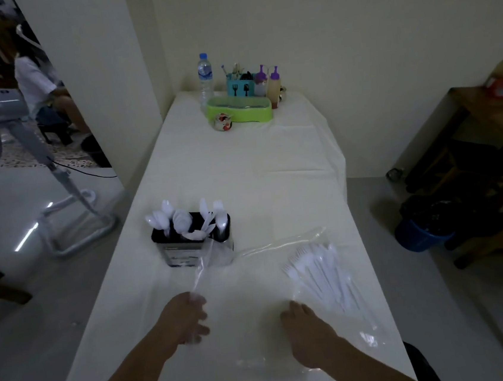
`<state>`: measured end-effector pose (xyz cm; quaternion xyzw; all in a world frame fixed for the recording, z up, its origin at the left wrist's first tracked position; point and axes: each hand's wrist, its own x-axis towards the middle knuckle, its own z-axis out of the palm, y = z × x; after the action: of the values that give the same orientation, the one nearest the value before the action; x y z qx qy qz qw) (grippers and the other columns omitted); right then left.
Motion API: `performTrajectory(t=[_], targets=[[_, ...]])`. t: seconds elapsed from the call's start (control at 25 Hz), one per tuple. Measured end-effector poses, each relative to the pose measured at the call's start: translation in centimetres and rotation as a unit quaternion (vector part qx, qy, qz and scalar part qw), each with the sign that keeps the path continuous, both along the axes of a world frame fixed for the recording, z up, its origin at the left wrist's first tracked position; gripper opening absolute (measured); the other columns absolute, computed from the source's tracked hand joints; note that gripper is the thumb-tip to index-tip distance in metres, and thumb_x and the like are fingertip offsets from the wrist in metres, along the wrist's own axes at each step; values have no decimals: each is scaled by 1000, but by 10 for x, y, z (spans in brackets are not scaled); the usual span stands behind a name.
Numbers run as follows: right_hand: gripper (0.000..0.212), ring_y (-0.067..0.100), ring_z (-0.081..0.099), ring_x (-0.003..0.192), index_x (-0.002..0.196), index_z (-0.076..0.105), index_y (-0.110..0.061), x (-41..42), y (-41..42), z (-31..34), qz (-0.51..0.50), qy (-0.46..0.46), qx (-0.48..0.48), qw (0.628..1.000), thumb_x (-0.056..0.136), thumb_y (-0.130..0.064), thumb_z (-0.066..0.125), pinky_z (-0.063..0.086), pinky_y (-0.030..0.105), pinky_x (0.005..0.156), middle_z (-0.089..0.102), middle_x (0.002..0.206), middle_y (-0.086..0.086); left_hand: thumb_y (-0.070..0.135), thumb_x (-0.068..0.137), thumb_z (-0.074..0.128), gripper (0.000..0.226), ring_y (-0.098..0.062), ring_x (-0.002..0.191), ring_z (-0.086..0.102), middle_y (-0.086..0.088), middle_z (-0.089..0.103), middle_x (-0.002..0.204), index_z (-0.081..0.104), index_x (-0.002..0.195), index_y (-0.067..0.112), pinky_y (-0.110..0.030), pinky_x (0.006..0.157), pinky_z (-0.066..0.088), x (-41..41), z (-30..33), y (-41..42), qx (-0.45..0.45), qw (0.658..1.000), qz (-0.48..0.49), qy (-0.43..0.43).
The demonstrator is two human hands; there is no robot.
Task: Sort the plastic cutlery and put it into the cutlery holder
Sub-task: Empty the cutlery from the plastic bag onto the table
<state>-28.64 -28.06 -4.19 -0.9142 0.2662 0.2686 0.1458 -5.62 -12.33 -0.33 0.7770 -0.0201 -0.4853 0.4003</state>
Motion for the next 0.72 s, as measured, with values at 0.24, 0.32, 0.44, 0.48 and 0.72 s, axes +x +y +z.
performTrajectory(t=[0.24, 0.32, 0.44, 0.48, 0.72], targets=[[46, 36, 42, 124, 137, 38, -6, 12, 63, 2, -22, 5, -30, 999, 93, -13, 45, 44, 42, 104, 34, 141, 21, 15, 94, 58, 10, -30, 62, 66, -17, 68, 85, 60, 97, 6, -33, 57, 51, 11, -10, 43, 41, 993, 50, -102], [44, 34, 45, 120, 136, 38, -6, 16, 75, 4, -35, 7, -47, 998, 94, -14, 44, 45, 41, 101, 36, 139, 20, 21, 91, 60, 24, -35, 83, 71, -19, 71, 102, 58, 112, 9, -41, 77, 57, 15, -16, 50, 76, 981, 7, -179], [40, 35, 47, 116, 134, 41, -5, 22, 86, 5, -50, 9, -71, 996, 95, -12, 37, 45, 40, 99, 39, 136, 21, 21, 94, 58, 46, -39, 119, 58, -20, 61, 130, 45, 136, 9, -40, 100, 45, 9, -6, 53, 104, 960, -68, -251], [40, 34, 47, 116, 133, 42, -5, 25, 87, 5, -59, 9, -73, 996, 95, -12, 37, 45, 40, 98, 39, 135, 20, 21, 95, 57, 51, -40, 124, 55, -21, 57, 136, 39, 142, 8, -41, 102, 42, 5, -2, 52, 101, 957, -88, -259], [42, 34, 47, 116, 134, 42, -5, 32, 101, 2, -102, 5, -73, 992, 93, -11, 42, 45, 39, 98, 37, 137, 19, 19, 98, 52, 69, -38, 135, 45, -22, 39, 150, 14, 155, 7, -42, 107, 39, 7, -12, 57, 83, 939, -161, -293]])
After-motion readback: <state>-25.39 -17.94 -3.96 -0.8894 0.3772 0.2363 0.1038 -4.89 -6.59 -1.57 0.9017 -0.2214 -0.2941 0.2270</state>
